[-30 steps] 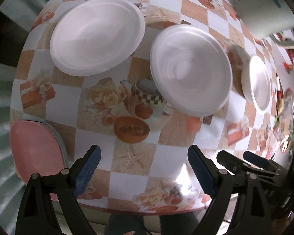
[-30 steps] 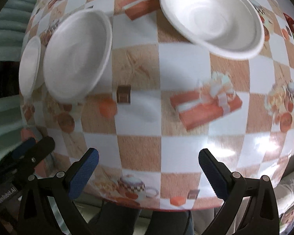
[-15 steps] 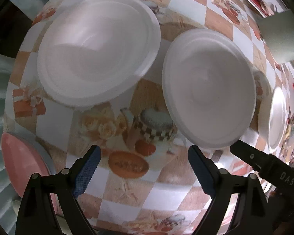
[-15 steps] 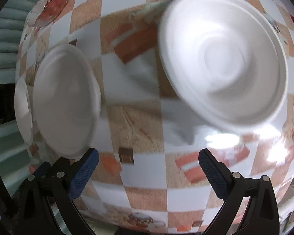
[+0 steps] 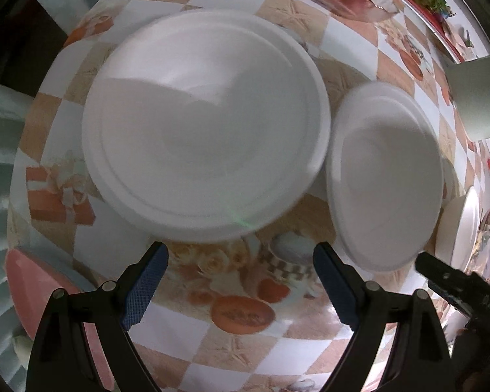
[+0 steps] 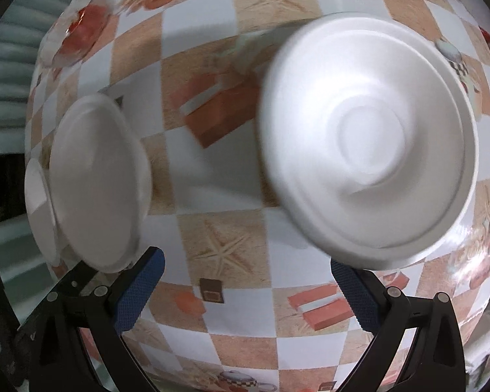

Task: Organize plates and bowls
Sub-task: 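Grasp a white paper bowl rim with the right gripper while the left gripper grasps a white paper plate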

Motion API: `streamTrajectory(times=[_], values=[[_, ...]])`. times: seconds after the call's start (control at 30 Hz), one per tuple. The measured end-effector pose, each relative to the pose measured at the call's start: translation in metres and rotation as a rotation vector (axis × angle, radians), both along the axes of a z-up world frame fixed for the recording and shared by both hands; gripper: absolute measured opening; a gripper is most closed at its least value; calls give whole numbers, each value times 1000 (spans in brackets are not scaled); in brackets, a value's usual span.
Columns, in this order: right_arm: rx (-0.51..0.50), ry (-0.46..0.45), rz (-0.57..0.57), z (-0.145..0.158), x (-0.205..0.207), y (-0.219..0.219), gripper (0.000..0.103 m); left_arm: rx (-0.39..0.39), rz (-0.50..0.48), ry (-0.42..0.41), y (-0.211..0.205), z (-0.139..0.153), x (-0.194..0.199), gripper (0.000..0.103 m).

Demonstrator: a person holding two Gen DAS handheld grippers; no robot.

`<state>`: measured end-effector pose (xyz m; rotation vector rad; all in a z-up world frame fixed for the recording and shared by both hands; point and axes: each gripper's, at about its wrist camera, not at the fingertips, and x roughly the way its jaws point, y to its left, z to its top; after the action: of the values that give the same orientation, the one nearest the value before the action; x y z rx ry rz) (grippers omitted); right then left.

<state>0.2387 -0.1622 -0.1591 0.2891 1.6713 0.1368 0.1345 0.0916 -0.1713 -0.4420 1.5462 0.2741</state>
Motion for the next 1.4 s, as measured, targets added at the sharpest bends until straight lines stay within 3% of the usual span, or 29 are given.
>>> streamTrajectory(times=[0.2, 0.43, 0.67, 0.73, 0.77, 0.83, 0.87, 0.97, 1.03, 1.1, 1.23, 1.4], values=[[55, -30, -18, 4, 5, 5, 103, -38, -10, -21, 10, 0, 21, 92], [56, -31, 1, 1, 23, 26, 103, -83, 56, 4, 3, -8, 31, 92], [28, -35, -31, -3, 36, 44, 103, -63, 79, -31, -1, -7, 60, 92], [23, -39, -48, 1, 33, 32, 102, -64, 74, -41, -1, -2, 67, 92], [17, -37, -59, 0, 35, 32, 100, -60, 70, -47, 2, -1, 70, 92], [17, -28, -72, -1, 38, 32, 75, -49, 56, -58, 6, 1, 74, 92], [9, -15, -74, -4, 40, 33, 71, -51, 55, -60, 5, 2, 75, 92], [-3, -23, -63, -4, 44, 31, 67, -46, 55, -64, 14, 5, 73, 92], [-19, -34, -40, -3, 46, 33, 55, -59, 46, -70, 22, 4, 79, 92], [-24, -39, -20, -1, 42, 21, 52, -69, 29, -83, 32, -1, 81, 92], [-46, -50, 31, 0, 41, 21, 33, -84, -29, -122, 32, 12, 85, 92], [-66, -62, 84, 0, 38, 17, 32, -125, -37, -135, 9, 10, 82, 92]])
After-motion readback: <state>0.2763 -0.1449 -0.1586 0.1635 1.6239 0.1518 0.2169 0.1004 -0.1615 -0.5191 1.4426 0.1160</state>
